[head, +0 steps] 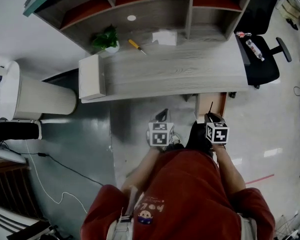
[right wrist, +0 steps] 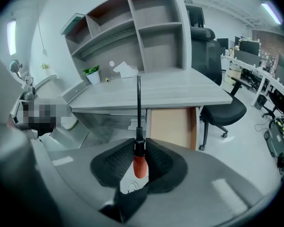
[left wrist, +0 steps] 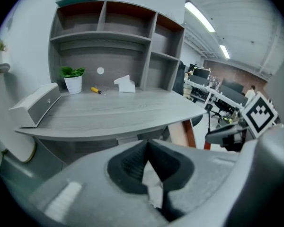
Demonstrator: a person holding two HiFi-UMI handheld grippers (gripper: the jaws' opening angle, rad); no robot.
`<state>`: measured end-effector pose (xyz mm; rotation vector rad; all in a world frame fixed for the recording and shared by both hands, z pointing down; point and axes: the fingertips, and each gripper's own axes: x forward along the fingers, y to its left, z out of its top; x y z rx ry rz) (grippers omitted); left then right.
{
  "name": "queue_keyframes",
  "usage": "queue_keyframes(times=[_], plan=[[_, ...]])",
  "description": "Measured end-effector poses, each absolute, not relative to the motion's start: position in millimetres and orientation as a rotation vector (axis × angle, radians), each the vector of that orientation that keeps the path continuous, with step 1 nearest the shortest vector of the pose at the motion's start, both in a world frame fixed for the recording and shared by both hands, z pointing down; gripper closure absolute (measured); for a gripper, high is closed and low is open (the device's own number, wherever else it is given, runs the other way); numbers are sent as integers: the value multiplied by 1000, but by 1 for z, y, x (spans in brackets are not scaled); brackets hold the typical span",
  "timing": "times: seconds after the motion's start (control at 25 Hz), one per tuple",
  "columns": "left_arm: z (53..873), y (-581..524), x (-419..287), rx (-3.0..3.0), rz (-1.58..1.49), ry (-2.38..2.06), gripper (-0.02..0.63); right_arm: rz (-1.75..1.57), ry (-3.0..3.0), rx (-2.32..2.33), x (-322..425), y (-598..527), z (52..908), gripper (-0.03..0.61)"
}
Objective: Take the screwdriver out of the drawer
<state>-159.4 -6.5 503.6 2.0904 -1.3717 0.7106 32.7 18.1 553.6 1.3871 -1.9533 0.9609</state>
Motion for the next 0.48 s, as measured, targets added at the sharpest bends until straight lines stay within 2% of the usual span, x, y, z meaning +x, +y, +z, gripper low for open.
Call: queue_keyframes(times=[0.48], plan=[[476, 2, -161, 2144, 681, -1404, 615, 915, -2050, 1425, 26, 16, 503, 508]])
